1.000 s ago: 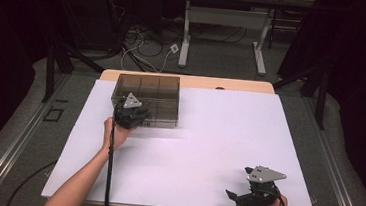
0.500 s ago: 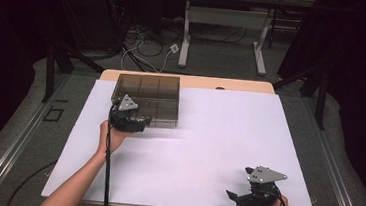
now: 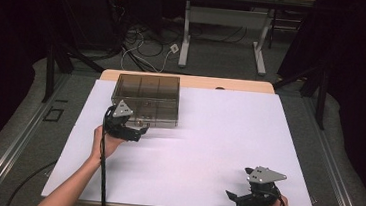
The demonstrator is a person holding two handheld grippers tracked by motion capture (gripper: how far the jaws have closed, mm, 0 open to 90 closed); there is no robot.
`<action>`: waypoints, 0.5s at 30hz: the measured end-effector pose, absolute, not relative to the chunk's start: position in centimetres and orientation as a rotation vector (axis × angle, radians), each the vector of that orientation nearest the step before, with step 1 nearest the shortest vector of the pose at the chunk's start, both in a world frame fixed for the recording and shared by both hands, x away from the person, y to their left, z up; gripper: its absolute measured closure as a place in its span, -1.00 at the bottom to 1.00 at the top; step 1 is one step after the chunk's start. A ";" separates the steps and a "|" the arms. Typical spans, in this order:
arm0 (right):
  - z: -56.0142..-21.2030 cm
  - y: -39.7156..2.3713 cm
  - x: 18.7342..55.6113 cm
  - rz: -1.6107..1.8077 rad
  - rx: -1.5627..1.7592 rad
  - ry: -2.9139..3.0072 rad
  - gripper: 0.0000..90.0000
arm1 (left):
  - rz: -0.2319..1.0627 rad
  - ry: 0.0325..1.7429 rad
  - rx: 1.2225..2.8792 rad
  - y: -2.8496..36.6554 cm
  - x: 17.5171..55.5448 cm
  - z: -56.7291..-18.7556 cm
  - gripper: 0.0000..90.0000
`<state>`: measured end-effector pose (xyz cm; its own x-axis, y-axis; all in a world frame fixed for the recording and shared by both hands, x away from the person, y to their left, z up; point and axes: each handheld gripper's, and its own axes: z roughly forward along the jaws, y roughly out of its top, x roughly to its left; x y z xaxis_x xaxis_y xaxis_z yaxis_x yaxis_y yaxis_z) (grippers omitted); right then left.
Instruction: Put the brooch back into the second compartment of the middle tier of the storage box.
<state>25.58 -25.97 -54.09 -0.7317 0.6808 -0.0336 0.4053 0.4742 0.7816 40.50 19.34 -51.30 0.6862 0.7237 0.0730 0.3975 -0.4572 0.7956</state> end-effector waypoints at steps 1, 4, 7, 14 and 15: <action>-54.1 -26.0 25.6 1.131 0.914 2.385 -1.00 | 0.524 0.854 2.102 19.4 40.4 -51.4 -0.85; -54.1 -26.0 25.6 1.133 0.909 2.386 -1.00 | 0.521 0.855 2.111 19.6 40.2 -51.4 -0.88; -54.0 -26.0 25.5 1.126 0.913 2.391 -1.00 | 0.510 0.854 2.118 19.9 40.0 -51.4 -0.91; -54.1 -25.9 25.5 1.135 0.919 2.386 -1.00 | 0.510 0.848 2.141 20.1 39.3 -51.6 -0.97; -54.1 -25.9 25.5 1.134 0.919 2.387 -1.00 | 0.512 0.843 2.138 20.1 39.3 -51.6 -0.99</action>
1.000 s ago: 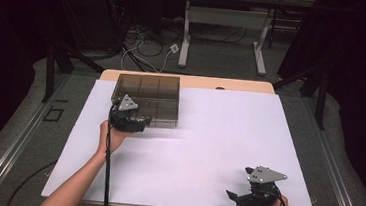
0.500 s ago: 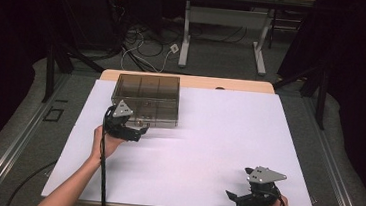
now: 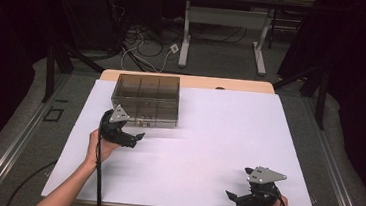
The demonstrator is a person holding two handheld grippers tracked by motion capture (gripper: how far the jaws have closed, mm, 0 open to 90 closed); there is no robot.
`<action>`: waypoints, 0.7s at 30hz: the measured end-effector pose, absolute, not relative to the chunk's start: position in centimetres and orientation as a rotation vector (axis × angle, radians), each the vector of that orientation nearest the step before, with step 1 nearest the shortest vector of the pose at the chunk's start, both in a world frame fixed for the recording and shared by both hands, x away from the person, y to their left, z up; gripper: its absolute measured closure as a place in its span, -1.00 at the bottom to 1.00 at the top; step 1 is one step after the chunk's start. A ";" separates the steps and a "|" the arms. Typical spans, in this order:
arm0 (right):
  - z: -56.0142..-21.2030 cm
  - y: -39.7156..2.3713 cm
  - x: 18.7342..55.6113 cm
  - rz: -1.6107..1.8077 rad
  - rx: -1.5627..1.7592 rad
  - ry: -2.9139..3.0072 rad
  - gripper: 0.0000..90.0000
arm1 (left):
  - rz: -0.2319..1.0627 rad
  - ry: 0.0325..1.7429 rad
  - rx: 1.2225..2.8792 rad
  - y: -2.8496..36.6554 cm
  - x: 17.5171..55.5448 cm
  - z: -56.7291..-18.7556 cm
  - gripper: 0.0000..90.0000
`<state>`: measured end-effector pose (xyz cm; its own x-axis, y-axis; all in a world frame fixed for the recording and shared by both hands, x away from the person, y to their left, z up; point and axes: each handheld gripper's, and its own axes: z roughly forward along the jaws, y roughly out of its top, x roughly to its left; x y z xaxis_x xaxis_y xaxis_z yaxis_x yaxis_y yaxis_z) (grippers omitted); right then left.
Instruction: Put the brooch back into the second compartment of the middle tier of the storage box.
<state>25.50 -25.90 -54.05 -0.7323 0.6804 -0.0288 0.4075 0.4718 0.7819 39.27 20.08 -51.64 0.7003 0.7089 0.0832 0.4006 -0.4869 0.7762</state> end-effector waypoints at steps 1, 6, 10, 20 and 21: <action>-54.1 -25.9 25.5 1.139 0.918 2.383 -1.00 | 0.510 0.838 2.147 20.1 39.2 -51.6 -1.00; -54.0 -25.9 25.5 1.133 0.919 2.388 -1.00 | 0.497 0.828 2.168 20.1 38.7 -51.8 -1.00; -54.0 -26.0 25.5 1.136 0.907 2.386 -1.00 | 0.493 0.830 2.167 20.2 38.6 -51.8 -1.00; -54.0 -26.0 25.5 1.137 0.925 2.375 -1.00 | 0.483 0.838 2.161 20.7 38.0 -51.8 -1.00; -54.0 -26.0 25.5 1.134 0.923 2.377 -1.00 | 0.479 0.838 2.164 20.7 38.0 -51.9 -1.00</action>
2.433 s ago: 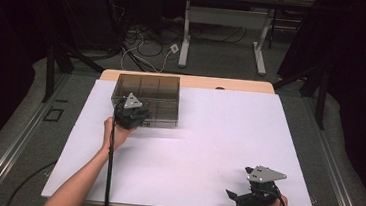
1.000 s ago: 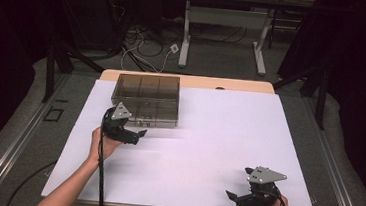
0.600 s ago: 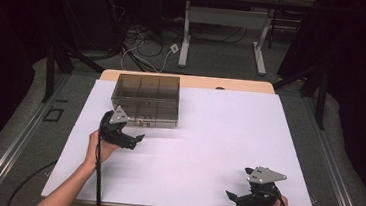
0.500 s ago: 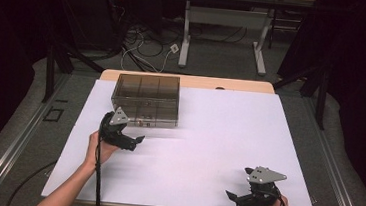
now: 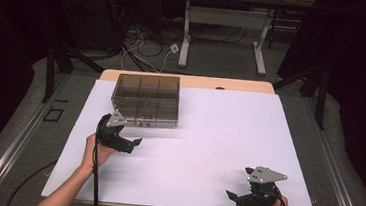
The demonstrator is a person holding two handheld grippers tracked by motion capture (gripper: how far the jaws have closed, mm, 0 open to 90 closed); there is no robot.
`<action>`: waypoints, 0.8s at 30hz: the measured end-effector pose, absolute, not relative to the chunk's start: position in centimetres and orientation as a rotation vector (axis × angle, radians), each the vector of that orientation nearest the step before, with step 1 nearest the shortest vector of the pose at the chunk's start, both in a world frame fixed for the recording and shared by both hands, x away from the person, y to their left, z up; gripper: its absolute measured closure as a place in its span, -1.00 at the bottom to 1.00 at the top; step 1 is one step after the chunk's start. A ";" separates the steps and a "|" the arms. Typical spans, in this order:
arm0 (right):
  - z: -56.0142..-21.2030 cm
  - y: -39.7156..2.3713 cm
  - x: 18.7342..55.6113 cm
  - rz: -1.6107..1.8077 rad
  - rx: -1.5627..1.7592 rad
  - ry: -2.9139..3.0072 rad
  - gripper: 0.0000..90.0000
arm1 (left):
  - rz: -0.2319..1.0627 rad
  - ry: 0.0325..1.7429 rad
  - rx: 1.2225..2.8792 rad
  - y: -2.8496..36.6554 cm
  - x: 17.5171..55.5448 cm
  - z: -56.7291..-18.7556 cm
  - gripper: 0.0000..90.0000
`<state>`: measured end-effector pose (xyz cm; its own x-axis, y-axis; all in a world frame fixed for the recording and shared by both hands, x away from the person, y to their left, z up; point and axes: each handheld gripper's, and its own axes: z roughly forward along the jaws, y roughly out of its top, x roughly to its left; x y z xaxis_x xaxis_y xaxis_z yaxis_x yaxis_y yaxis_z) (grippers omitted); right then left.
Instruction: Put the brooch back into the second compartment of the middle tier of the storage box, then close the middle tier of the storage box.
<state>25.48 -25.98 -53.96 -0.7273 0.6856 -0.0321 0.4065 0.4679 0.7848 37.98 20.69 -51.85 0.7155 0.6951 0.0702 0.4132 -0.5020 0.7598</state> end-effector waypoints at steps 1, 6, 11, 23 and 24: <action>-54.0 -26.0 25.5 1.137 0.922 2.375 -1.00 | 0.483 0.837 2.169 20.7 38.0 -51.9 -1.00; -54.0 -25.9 25.5 1.136 0.913 2.382 -1.00 | 0.483 0.836 2.170 20.6 37.9 -52.0 -1.00; -54.0 -25.9 25.5 1.142 0.923 2.371 -1.00 | 0.479 0.839 2.167 20.5 37.9 -51.9 -1.00; -54.0 -26.0 25.6 1.143 0.919 2.376 -1.00 | 0.455 0.855 2.186 20.3 37.9 -51.7 -0.91; -53.9 -26.0 25.5 1.137 0.924 2.372 -1.00 | 0.465 0.852 2.186 20.3 37.9 -51.7 -0.85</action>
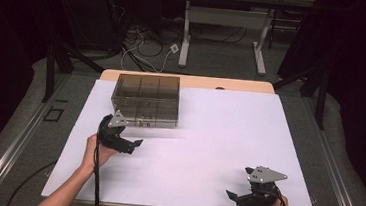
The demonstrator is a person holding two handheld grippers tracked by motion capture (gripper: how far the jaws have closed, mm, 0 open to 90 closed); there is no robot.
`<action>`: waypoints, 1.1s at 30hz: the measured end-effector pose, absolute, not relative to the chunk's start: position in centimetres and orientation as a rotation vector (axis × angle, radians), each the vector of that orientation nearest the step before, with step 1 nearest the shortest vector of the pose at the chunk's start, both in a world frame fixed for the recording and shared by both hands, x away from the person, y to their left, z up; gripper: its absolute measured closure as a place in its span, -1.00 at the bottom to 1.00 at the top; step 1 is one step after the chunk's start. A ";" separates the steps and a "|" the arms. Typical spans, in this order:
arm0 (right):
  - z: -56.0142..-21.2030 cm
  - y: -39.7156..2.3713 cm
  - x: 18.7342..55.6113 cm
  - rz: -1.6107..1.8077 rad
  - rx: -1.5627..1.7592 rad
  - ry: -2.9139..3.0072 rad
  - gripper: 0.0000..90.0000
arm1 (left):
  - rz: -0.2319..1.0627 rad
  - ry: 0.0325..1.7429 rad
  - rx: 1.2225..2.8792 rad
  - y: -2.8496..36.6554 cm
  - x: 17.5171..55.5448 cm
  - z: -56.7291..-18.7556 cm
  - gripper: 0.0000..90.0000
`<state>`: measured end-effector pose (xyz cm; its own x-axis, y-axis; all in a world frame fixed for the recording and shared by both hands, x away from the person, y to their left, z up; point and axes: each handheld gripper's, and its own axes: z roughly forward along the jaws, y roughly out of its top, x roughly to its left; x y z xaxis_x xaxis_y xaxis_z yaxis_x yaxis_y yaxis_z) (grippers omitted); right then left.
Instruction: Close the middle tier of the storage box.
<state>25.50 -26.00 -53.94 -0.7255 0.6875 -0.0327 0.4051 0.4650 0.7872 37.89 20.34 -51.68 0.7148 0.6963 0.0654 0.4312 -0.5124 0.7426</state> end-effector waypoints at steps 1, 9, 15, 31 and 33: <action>-53.9 -26.0 25.4 1.139 0.921 2.370 -1.00 | 0.476 0.851 2.188 20.3 37.9 -51.6 -0.78; -53.8 -26.0 25.4 1.148 0.911 2.372 -1.00 | 0.499 0.885 2.179 20.3 37.7 -51.2 -0.37; -53.8 -25.9 25.4 1.151 0.902 2.371 -1.00 | 0.505 0.914 2.191 20.5 38.0 -51.8 0.08; -53.9 -25.9 25.5 1.148 0.905 2.370 -1.00 | 0.514 0.947 2.170 20.5 39.3 -52.6 1.00; -53.9 -25.8 25.6 1.144 0.909 2.378 -1.00 | 0.516 0.947 2.177 20.5 39.4 -52.7 1.00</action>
<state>25.55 -25.83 -53.91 -0.7332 0.6792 -0.0338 0.3976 0.4684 0.7890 39.40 20.48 -52.67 0.6541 0.7523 0.0795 0.4750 -0.4902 0.7308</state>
